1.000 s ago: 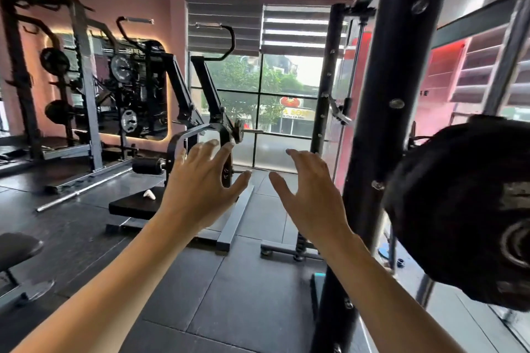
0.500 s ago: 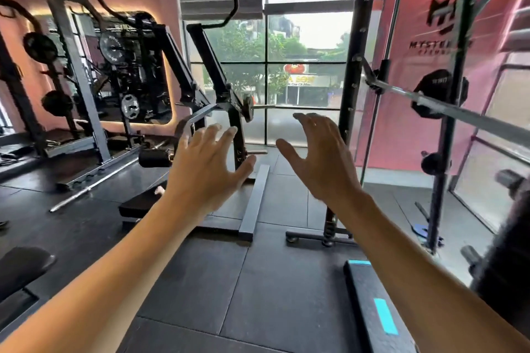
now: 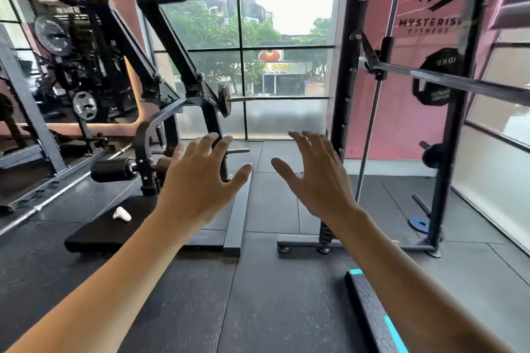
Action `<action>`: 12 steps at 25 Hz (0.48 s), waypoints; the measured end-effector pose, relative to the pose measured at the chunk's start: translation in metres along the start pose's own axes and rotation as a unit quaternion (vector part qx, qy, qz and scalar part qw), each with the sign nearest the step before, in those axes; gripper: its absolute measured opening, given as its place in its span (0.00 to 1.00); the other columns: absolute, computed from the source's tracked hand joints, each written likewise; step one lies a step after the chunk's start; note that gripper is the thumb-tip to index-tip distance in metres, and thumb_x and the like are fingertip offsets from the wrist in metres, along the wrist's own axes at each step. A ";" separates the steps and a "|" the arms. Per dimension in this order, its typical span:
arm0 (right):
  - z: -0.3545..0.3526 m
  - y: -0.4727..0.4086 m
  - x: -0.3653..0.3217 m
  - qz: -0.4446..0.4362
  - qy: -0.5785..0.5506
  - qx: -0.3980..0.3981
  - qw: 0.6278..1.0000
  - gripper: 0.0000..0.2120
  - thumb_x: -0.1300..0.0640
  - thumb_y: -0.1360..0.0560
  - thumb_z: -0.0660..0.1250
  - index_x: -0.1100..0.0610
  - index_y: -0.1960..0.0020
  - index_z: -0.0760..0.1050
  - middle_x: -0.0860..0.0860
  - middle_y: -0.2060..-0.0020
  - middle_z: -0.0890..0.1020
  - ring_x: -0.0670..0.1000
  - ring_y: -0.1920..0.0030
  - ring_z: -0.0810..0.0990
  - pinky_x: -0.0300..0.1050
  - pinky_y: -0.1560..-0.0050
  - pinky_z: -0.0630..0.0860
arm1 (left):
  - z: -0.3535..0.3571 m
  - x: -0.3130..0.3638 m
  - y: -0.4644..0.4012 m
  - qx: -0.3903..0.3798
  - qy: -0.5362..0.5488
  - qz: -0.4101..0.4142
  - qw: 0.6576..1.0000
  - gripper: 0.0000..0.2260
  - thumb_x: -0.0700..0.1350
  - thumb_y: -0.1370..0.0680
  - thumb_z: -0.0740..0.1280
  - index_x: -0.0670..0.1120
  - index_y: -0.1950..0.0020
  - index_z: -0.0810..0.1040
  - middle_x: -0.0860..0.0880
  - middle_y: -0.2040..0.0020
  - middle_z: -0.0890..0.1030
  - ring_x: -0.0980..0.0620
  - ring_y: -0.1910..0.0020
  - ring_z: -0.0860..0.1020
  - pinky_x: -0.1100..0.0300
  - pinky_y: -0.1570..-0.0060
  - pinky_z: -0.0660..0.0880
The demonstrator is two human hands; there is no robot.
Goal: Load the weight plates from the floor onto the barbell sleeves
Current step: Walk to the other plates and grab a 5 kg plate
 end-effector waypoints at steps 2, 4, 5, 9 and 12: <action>0.032 -0.042 0.030 0.014 0.004 -0.006 1.000 0.37 0.29 0.26 0.50 0.50 0.25 0.65 0.51 0.27 0.69 0.56 0.25 0.63 0.60 0.30 0.68 | 0.033 -0.007 -0.055 -0.009 0.019 0.006 1.000 0.37 0.70 0.25 0.45 0.51 0.22 0.63 0.49 0.23 0.66 0.47 0.24 0.64 0.44 0.23 0.56; 0.062 -0.089 0.059 0.022 0.017 -0.009 1.000 0.37 0.28 0.26 0.50 0.50 0.25 0.65 0.52 0.26 0.68 0.56 0.24 0.63 0.60 0.30 0.68 | 0.065 -0.010 -0.115 -0.012 0.034 0.019 0.999 0.36 0.70 0.23 0.47 0.51 0.22 0.63 0.50 0.22 0.65 0.48 0.23 0.62 0.45 0.23 0.55; 0.076 -0.109 0.069 0.020 0.027 -0.012 0.999 0.37 0.28 0.26 0.49 0.50 0.25 0.64 0.52 0.26 0.68 0.56 0.24 0.62 0.60 0.30 0.68 | 0.078 -0.012 -0.139 -0.011 0.040 0.023 0.999 0.34 0.69 0.22 0.49 0.51 0.22 0.63 0.50 0.22 0.64 0.48 0.23 0.62 0.46 0.24 0.56; 0.136 -0.187 0.099 0.026 0.045 -0.035 0.998 0.38 0.28 0.26 0.48 0.50 0.25 0.64 0.51 0.26 0.68 0.56 0.24 0.62 0.60 0.31 0.69 | 0.129 -0.040 -0.218 -0.003 0.051 0.020 0.998 0.33 0.68 0.23 0.52 0.51 0.23 0.65 0.50 0.23 0.66 0.47 0.24 0.64 0.44 0.25 0.59; 0.183 -0.231 0.115 0.027 0.046 -0.039 0.998 0.38 0.28 0.27 0.48 0.49 0.25 0.65 0.51 0.26 0.68 0.56 0.25 0.63 0.59 0.30 0.68 | 0.168 -0.074 -0.270 0.003 0.051 0.020 0.998 0.35 0.68 0.24 0.50 0.49 0.24 0.66 0.48 0.24 0.68 0.45 0.25 0.66 0.43 0.25 0.59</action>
Point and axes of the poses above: each hand's wrist, its own y-axis away from the middle knuckle, its own z-axis out of the palm, x = y × z, the point moved 6 cm from there along -y, towards the middle knuckle
